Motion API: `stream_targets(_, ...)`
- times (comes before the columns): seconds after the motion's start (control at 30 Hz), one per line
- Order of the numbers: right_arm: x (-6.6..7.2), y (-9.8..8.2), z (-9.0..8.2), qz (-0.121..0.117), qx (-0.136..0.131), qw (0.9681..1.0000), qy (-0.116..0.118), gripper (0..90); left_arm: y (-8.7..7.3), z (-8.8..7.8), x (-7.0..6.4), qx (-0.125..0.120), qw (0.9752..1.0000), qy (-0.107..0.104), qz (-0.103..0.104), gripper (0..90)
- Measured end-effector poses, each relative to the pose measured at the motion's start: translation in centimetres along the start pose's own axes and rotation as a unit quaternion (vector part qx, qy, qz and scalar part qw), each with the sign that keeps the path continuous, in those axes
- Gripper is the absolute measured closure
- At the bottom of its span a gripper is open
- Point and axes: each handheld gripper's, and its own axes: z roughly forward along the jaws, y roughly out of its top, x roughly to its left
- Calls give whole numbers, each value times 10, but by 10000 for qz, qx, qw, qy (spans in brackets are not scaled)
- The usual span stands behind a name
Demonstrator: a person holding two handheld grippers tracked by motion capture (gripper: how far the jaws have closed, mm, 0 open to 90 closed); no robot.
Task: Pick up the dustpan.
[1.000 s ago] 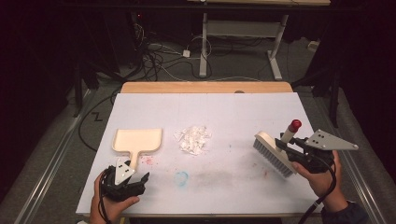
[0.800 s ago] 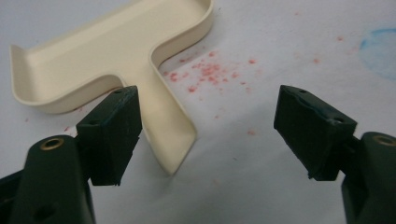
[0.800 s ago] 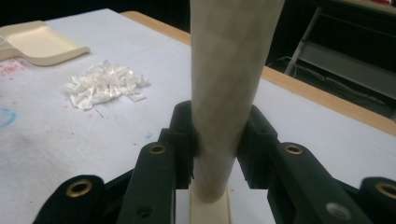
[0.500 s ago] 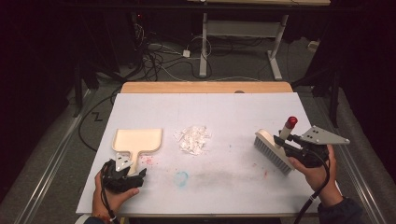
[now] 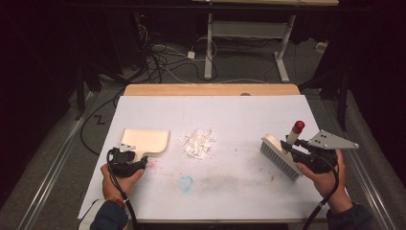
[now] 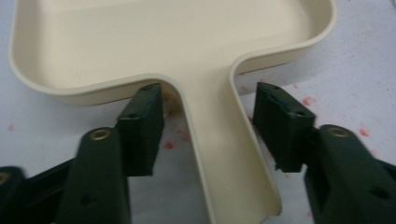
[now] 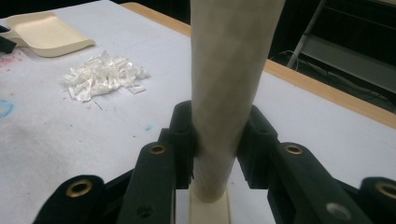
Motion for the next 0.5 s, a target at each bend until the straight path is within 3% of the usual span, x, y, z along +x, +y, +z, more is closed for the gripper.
stream_targets(0.17, -1, 0, -1, 52, -31, 10000, 6, 707, 5, 0, 7, 81, 9999, -59, 130, 630)
stream_targets(0.33, -2, 0, 0, 74, -13, 10000, 30, 707, 13, 0, 15, 228, 9991, -160, 331, 633)
stream_targets(0.43, -2, 0, 3, 53, -4, 9999, 89, 706, 16, -5, 22, 245, 9990, -242, 279, 634)
stream_targets(0.5, -2, 0, 3, 56, 9, 9999, 104, 707, 19, -11, 25, 255, 9989, -190, 355, 635)
